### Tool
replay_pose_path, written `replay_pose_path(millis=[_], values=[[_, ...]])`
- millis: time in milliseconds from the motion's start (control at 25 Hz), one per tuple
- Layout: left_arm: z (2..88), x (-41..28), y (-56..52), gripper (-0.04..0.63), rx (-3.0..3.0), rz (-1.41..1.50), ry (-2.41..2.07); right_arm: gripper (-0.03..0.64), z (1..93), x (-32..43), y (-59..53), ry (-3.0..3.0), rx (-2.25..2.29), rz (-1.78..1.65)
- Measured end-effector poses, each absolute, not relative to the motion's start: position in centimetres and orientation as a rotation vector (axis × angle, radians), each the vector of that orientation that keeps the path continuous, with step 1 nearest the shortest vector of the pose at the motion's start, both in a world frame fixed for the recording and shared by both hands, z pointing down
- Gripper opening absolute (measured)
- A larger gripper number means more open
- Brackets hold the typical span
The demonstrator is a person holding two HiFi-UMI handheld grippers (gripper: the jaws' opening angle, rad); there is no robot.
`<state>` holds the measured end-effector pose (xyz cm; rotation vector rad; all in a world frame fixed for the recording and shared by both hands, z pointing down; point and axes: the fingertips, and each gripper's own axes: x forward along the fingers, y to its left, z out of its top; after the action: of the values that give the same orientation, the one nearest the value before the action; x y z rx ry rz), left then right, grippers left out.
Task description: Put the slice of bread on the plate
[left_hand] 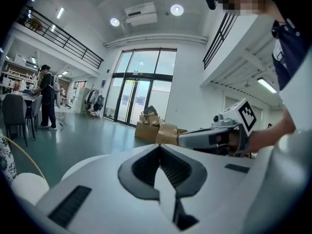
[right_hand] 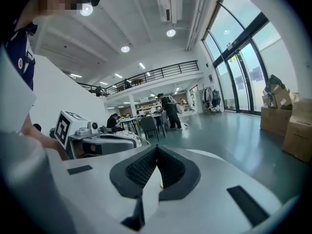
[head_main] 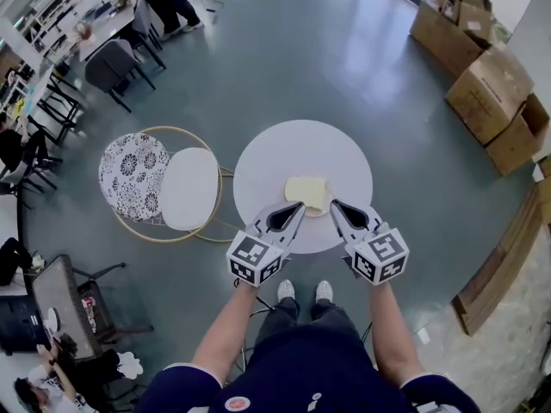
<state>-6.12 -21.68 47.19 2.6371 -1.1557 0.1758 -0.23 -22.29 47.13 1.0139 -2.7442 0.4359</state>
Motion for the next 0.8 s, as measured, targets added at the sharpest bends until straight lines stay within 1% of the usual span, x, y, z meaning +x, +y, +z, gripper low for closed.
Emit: replay_pose_path(millis=[400, 800], values=[[41.9, -5.7, -18.8, 0.008, 2.715, 0.132, -1.164, 0.006, 42.6, -1.2, -20.0, -2.827, 1.034, 0.324], [40.6, -5.5, -18.0, 0.008, 2.715, 0.111, -1.174, 0.006, 40.6, -0.9, -19.5, -2.863, 1.031, 0.284]])
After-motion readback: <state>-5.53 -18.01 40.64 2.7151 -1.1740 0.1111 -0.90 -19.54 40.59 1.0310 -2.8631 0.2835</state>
